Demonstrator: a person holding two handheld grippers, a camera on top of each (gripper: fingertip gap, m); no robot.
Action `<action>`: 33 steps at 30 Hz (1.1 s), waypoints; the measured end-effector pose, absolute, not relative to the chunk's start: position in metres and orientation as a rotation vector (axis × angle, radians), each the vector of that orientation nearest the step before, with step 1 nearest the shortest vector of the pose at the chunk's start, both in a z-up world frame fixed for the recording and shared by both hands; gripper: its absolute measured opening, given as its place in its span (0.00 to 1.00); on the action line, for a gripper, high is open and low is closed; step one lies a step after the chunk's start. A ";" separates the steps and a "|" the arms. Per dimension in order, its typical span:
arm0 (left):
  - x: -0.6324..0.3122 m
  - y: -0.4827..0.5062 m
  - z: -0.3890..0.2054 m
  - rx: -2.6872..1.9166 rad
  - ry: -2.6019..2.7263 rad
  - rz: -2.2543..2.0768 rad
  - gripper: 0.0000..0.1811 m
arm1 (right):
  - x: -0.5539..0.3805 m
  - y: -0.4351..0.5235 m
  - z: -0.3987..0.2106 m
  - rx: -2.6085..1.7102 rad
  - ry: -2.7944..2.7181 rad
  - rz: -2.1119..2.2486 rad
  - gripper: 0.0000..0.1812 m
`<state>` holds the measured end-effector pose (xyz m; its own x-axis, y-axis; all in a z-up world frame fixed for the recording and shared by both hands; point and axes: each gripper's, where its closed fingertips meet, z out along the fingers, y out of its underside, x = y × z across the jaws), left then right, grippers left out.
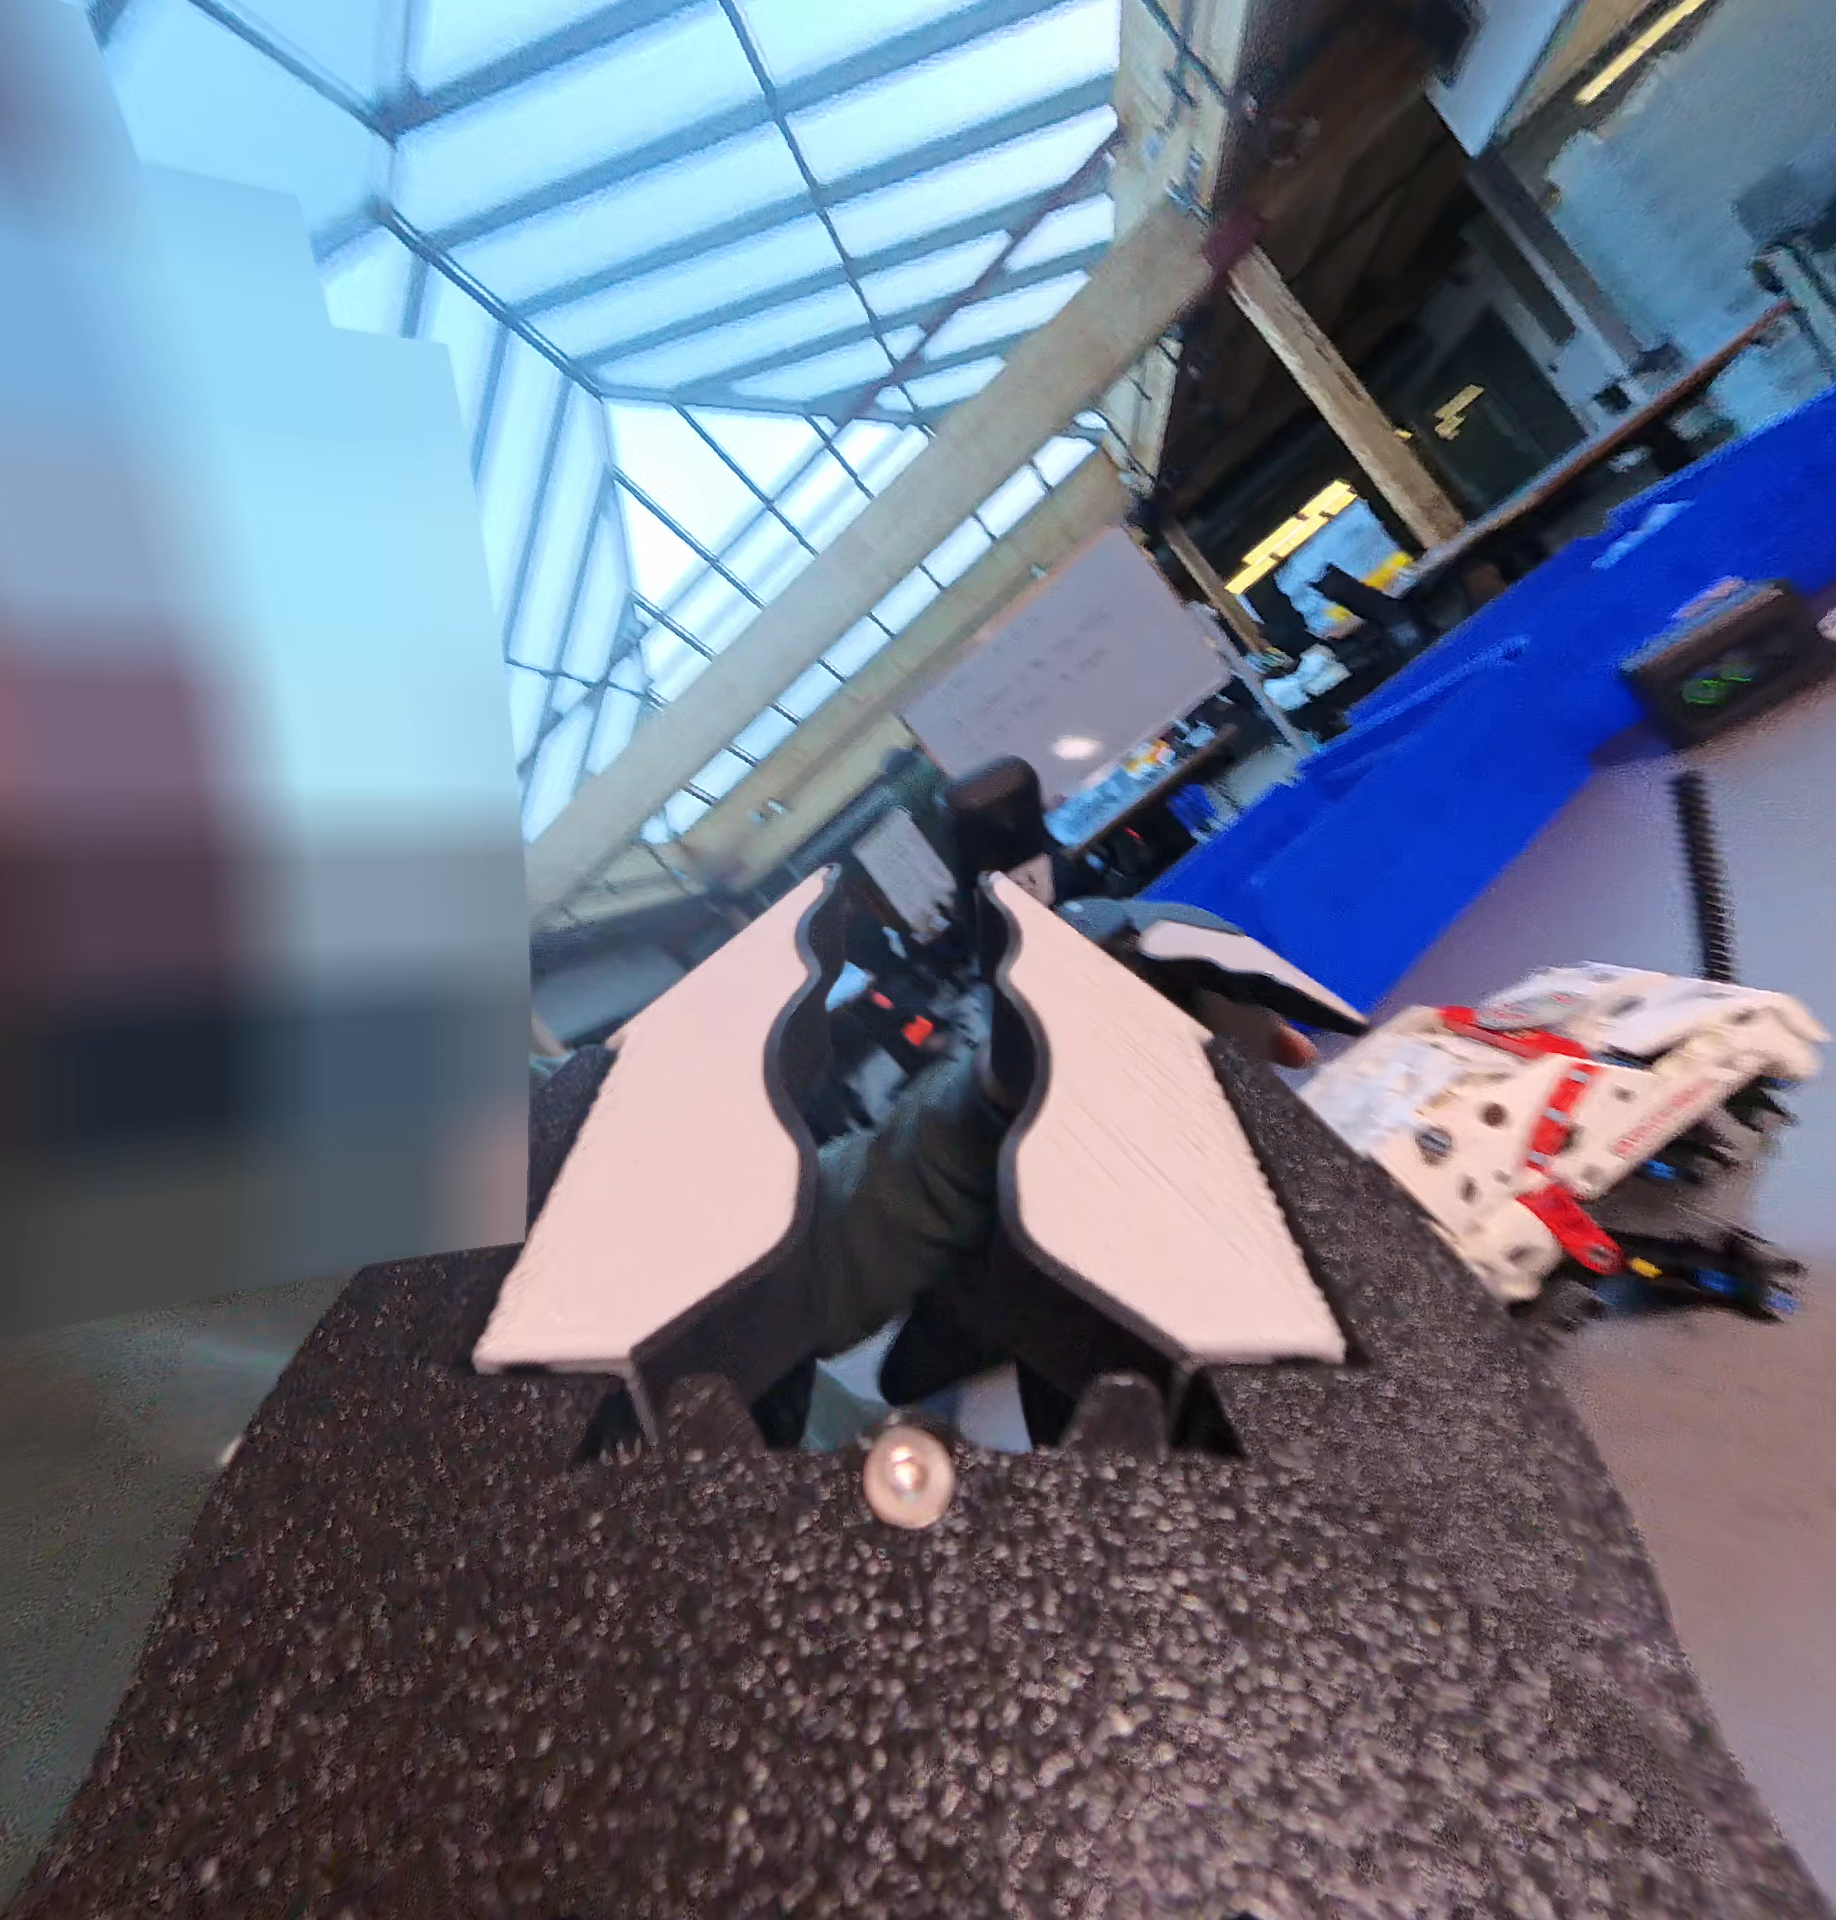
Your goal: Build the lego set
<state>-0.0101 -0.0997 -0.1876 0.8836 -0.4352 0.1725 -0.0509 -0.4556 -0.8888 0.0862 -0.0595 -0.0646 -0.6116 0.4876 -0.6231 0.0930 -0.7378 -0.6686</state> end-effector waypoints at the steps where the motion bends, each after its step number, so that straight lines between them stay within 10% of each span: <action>1: -0.009 -0.100 -0.189 -2.008 0.346 -0.478 0.35 | 0.081 -0.060 -0.078 -1.303 -1.093 2.276 0.13; 14: 0.006 -0.084 -0.204 -1.970 0.393 -0.426 0.28 | 0.046 -0.062 -0.200 -1.602 -1.694 1.134 0.47; 26: 0.009 -0.084 -0.182 -1.811 0.436 -0.448 0.27 | 0.066 -0.033 -0.197 -1.595 -2.076 1.116 0.33; 33: -0.051 -0.046 -0.116 -1.586 0.179 -0.196 0.36 | 0.040 -0.037 -0.198 -1.631 -2.051 0.702 0.58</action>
